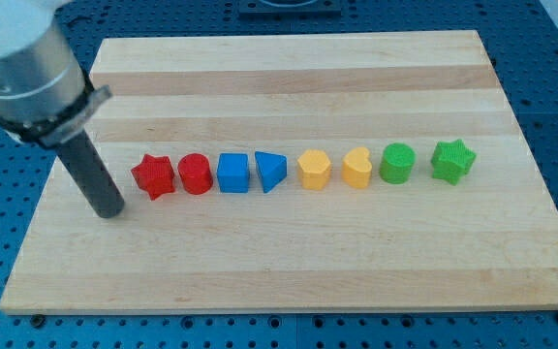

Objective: Nudge the yellow heart up

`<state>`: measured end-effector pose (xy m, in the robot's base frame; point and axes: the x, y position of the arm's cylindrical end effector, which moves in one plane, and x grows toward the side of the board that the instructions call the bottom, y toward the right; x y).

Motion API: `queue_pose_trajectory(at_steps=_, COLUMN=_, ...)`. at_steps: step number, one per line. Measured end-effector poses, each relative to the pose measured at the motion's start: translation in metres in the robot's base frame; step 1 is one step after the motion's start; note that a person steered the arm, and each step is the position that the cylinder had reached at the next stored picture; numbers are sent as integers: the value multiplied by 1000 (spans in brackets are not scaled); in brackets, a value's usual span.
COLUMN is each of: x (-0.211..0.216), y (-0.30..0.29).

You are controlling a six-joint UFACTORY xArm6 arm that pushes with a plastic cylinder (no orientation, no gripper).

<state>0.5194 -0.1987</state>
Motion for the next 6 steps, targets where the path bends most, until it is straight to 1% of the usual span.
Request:
queue_pose_trajectory(at_steps=1, x=9, y=82)
queue_pose_trajectory(at_steps=2, x=9, y=181)
queue_pose_trajectory(at_steps=3, x=14, y=236)
queue_pose_trajectory(at_steps=4, x=5, y=245)
queue_pose_trajectory(at_steps=5, x=-26, y=259)
queue_pose_trajectory(at_steps=6, x=-27, y=290)
